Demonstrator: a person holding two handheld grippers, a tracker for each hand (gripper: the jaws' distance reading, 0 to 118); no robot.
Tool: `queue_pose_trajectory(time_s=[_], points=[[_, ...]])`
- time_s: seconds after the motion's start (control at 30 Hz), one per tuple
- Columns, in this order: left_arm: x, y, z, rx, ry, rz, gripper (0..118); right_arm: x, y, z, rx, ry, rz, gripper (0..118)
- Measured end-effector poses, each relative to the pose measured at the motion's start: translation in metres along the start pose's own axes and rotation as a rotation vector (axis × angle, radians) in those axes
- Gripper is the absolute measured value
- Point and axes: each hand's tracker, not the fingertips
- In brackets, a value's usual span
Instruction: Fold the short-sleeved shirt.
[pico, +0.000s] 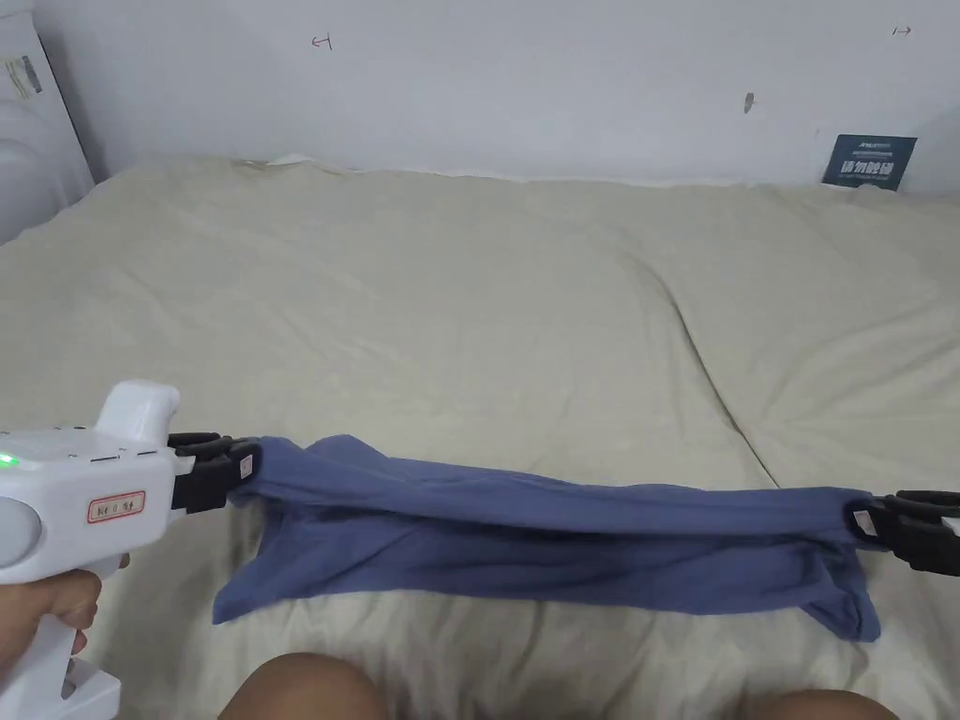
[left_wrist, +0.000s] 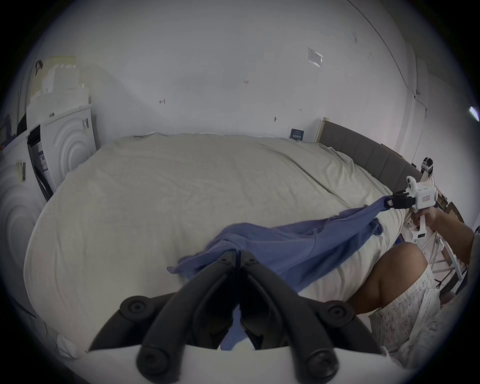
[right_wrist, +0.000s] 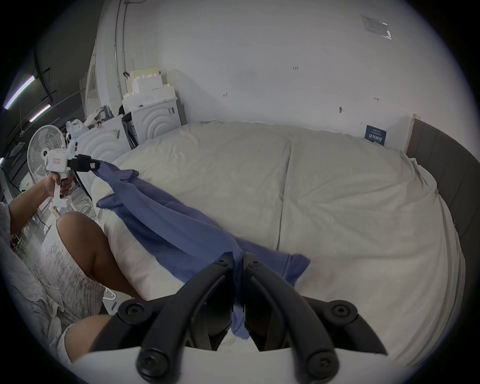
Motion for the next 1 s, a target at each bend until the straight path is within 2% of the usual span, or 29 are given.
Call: queue_pose_trajectory(time_s=[0.1, 0.17, 0.23, 0.47, 0.53, 0.57, 0.6, 0.63, 0.67, 0.7, 0.73, 0.8, 0.9, 0.93, 0.97, 1.0], points=[[0.006, -0.016, 0.000, -0.032, 0.007, -0.009, 3, -0.002, -0.007, -0.007, -0.029, -0.012, -0.011, 6], [0.000, -0.027, -0.009, -0.059, 0.000, -0.012, 3, -0.007, -0.011, -0.012, -0.062, -0.057, 0.046, 6], [0.002, -0.035, -0.014, -0.088, 0.009, -0.025, 3, -0.008, -0.013, -0.017, -0.074, -0.038, 0.014, 6], [-0.006, -0.061, -0.029, -0.177, 0.031, -0.046, 3, -0.011, -0.021, -0.042, -0.137, -0.090, 0.030, 6], [-0.006, -0.070, -0.033, -0.179, 0.057, -0.056, 9, -0.009, -0.023, -0.048, -0.144, -0.105, 0.020, 10], [-0.004, -0.066, -0.027, -0.184, 0.074, -0.064, 24, -0.009, -0.025, -0.049, -0.141, -0.115, 0.020, 22], [-0.006, -0.069, -0.028, -0.194, 0.104, -0.072, 53, -0.009, -0.027, -0.051, -0.141, -0.133, 0.019, 57], [-0.008, -0.072, -0.029, -0.210, 0.142, -0.083, 70, -0.006, -0.029, -0.053, -0.149, -0.162, 0.019, 83], [-0.010, -0.076, -0.027, -0.208, 0.182, -0.087, 77, -0.003, -0.030, -0.054, -0.150, -0.200, 0.013, 95], [-0.015, -0.080, -0.023, -0.187, 0.210, -0.083, 84, -0.001, -0.032, -0.051, -0.124, -0.237, 0.007, 97], [-0.017, -0.082, -0.017, -0.154, 0.223, -0.052, 88, 0.001, -0.031, -0.047, -0.071, -0.264, -0.024, 97], [-0.023, -0.084, 0.004, -0.090, 0.268, -0.010, 89, 0.005, -0.027, -0.027, -0.029, -0.227, -0.121, 97], [-0.021, -0.083, 0.039, -0.062, 0.327, -0.016, 88, 0.000, -0.021, 0.012, -0.009, -0.232, -0.100, 94], [-0.021, -0.083, 0.048, -0.073, 0.300, -0.012, 87, -0.004, -0.019, 0.022, -0.021, -0.247, -0.083, 81], [-0.034, -0.091, 0.051, -0.054, 0.288, 0.009, 83, -0.009, -0.017, 0.031, -0.019, -0.261, -0.055, 57], [-0.036, -0.092, 0.057, -0.054, 0.272, 0.042, 64, -0.015, -0.013, 0.043, -0.002, -0.256, -0.015, 14]])
